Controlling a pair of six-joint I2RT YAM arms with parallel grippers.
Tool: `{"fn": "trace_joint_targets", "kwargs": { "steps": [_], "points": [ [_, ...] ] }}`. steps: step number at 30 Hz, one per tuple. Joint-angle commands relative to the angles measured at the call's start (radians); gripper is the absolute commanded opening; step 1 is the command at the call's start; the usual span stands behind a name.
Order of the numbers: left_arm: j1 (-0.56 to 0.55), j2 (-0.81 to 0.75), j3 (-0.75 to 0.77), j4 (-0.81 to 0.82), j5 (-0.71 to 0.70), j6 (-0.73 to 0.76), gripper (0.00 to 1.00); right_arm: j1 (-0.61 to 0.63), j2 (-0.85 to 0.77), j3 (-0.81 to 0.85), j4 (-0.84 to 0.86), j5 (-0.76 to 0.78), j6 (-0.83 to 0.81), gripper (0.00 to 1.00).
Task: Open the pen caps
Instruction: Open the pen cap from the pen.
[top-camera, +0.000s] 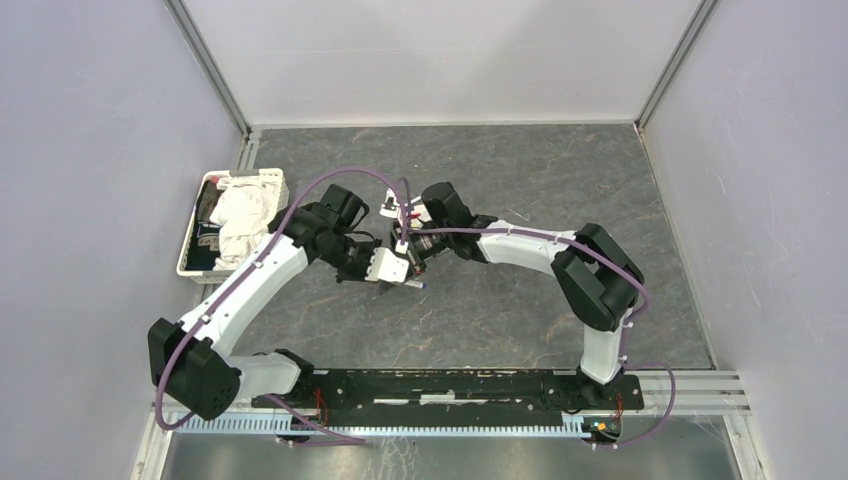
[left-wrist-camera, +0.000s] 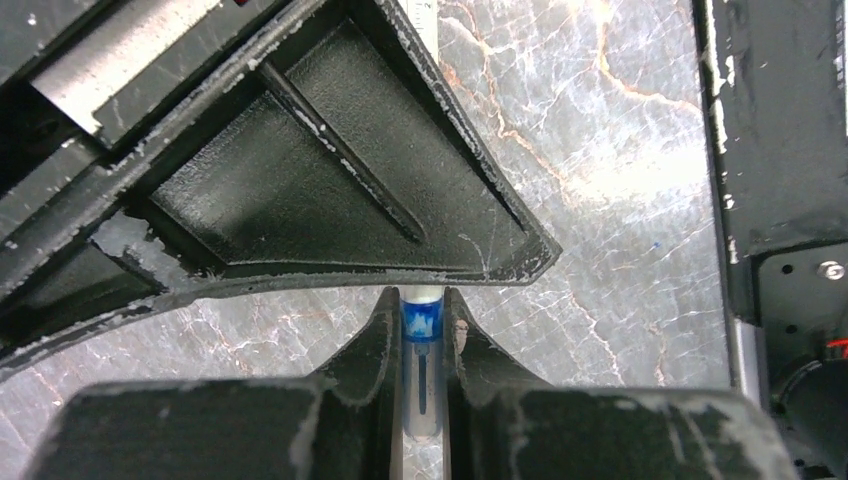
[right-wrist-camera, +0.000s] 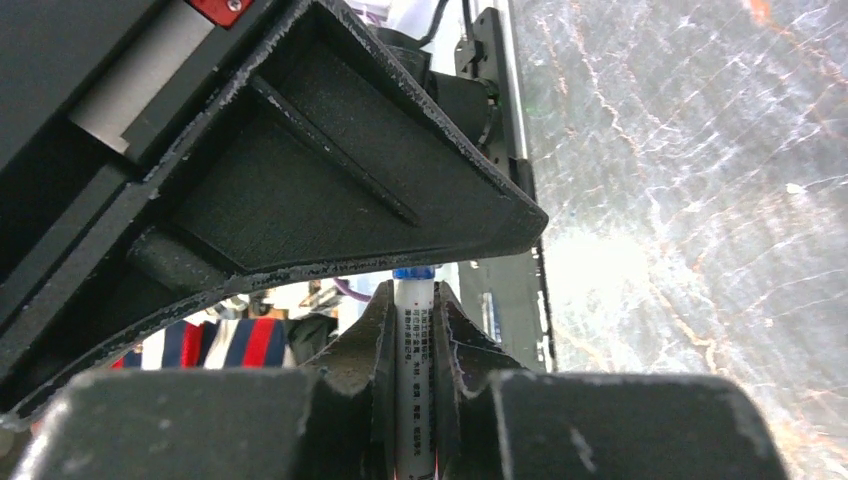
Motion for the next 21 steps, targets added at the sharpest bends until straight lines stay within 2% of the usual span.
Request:
{"fn": "trace_joint_targets", "kwargs": {
  "steps": [1,3,4,6,7,8,9,10,11,12,15,21],
  "points": [
    [0.042,0.007,-0.037,0.013,-0.160,0.075,0.02,-0.020,0.021,0.073,-0.300,-0.010,-0.285,0.00],
    [0.196,0.014,-0.013,-0.040,-0.217,0.238,0.02,-0.048,-0.069,-0.041,-0.515,0.047,-0.472,0.00],
    [0.324,0.021,0.022,-0.077,-0.227,0.335,0.02,-0.069,-0.154,-0.177,-0.487,0.053,-0.475,0.00],
    [0.573,0.052,0.118,-0.194,-0.226,0.528,0.02,-0.093,-0.390,-0.512,-0.210,0.085,-0.274,0.00],
    [0.645,0.070,0.157,-0.243,-0.206,0.577,0.02,-0.096,-0.481,-0.639,-0.072,0.087,-0.198,0.00],
    [0.662,0.085,0.175,-0.300,-0.188,0.602,0.02,-0.098,-0.511,-0.700,0.024,0.077,-0.116,0.00],
    [0.644,0.079,0.168,-0.326,-0.158,0.610,0.02,-0.095,-0.498,-0.702,0.051,0.056,-0.100,0.00],
    [0.601,0.052,0.147,-0.310,-0.131,0.583,0.02,-0.090,-0.452,-0.657,-0.057,0.036,-0.163,0.00],
    [0.551,0.021,0.122,-0.266,-0.118,0.544,0.02,-0.087,-0.420,-0.572,-0.219,0.049,-0.312,0.00],
    [0.516,-0.005,0.104,-0.239,-0.115,0.511,0.02,-0.088,-0.399,-0.532,-0.358,0.067,-0.393,0.00],
    [0.491,-0.016,0.088,-0.234,-0.104,0.492,0.02,-0.089,-0.433,-0.558,-0.342,0.069,-0.379,0.00],
    [0.383,-0.036,0.032,-0.117,-0.022,0.345,0.02,-0.095,-0.388,-0.439,-0.435,0.124,-0.446,0.00]
  ]
}}
